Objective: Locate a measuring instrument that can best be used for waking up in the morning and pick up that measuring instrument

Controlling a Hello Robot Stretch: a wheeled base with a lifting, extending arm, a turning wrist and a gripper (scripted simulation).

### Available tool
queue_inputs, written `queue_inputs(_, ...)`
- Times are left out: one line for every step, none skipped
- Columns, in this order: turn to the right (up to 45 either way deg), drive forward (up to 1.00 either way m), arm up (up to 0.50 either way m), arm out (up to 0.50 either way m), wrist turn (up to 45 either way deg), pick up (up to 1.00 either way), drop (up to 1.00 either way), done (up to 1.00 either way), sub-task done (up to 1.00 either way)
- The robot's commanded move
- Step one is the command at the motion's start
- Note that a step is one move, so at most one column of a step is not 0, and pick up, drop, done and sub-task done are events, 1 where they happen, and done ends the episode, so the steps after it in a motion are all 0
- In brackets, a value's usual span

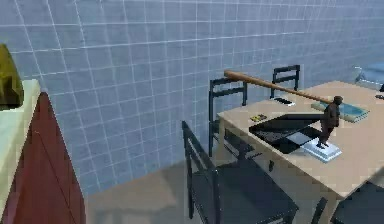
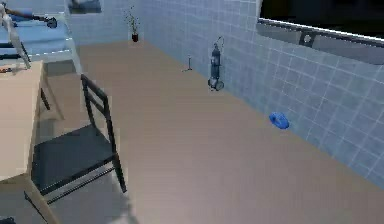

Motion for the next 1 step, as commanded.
queue_inputs(45.0,0.00,0.00,0.00,0.0,0.00,0.00,0.00,0.00)
